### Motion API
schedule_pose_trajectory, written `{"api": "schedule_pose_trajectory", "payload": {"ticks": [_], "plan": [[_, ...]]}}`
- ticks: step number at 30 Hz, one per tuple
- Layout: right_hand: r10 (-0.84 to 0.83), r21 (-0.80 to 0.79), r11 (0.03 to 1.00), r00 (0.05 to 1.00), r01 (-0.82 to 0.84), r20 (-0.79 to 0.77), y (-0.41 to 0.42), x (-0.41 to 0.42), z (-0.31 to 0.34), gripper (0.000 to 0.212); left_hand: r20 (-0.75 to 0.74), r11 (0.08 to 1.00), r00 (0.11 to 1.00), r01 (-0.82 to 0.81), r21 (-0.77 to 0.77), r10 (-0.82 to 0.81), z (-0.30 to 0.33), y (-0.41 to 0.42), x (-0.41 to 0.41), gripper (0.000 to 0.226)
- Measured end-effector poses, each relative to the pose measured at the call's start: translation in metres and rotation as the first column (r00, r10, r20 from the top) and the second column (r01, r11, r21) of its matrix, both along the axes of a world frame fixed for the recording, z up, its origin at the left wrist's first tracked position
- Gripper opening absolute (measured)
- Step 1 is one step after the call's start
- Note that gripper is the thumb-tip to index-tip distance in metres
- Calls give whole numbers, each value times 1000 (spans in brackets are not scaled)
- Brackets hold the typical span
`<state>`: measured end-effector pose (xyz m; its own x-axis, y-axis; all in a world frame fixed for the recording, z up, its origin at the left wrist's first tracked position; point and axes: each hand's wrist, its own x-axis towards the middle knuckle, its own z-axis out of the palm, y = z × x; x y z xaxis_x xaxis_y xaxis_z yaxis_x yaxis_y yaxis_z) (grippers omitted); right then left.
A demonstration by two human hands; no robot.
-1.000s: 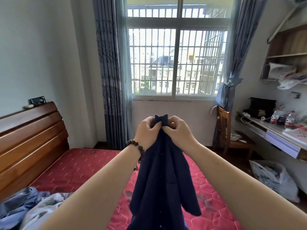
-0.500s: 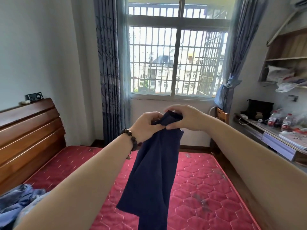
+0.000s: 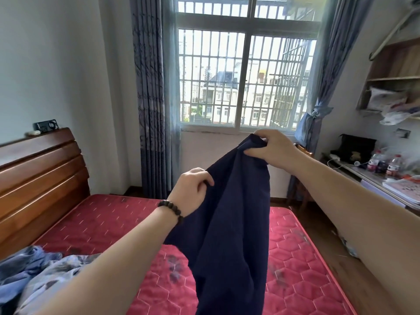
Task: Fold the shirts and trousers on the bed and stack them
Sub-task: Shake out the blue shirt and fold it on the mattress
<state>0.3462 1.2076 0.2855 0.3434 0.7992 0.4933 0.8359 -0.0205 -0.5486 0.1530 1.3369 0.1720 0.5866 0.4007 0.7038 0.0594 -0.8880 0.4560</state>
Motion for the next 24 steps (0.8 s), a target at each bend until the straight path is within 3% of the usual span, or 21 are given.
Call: {"api": "schedule_pose_trajectory", "payload": {"ticks": [2, 5, 9, 11, 14, 17, 19, 21, 22, 24], "plan": [[-1, 12, 1000, 1000, 1, -26, 2, -4, 1, 14, -20, 997, 1000, 5, -80, -7, -7, -9, 7, 13], [5, 6, 1000, 1000, -5, -14, 3, -9, 1, 10, -54, 986, 998, 20, -165, -30, -19, -19, 21, 32], [21, -41, 999, 999, -20, 38, -7, -4, 7, 7, -27, 977, 1000, -20, -214, 15, -28, -13, 27, 21], [50, -94, 995, 998, -45, 46, -16, 2, 9, 6, -25, 970, 999, 14, -241, -21, -24, -4, 20, 27], [91, -184, 980, 993, -76, 74, -30, 10, 16, 13, 10, 976, 1000, 26, -214, -25, -1, 14, 7, 40], [69, -88, 994, 995, -63, 66, -34, 14, 20, 15, 39, 992, 999, 27, -120, -23, 19, 26, -2, 48], [15, 30, 999, 999, -17, 50, -33, 10, 13, 14, -105, 997, 992, 75, 22, -72, 16, 24, -9, 39], [28, -63, 998, 989, -19, 148, -29, 2, 2, 11, -354, 988, 932, 124, 93, -84, 3, 23, -15, 31], [61, -139, 990, 972, -30, 228, -27, -1, -3, 12, -395, 990, 916, 108, 88, -65, 0, 26, -18, 32], [33, -98, 995, 964, -7, 265, -22, -2, -12, 10, -243, 1000, 970, 8, 11, -5, -1, 37, -29, 34]]}}
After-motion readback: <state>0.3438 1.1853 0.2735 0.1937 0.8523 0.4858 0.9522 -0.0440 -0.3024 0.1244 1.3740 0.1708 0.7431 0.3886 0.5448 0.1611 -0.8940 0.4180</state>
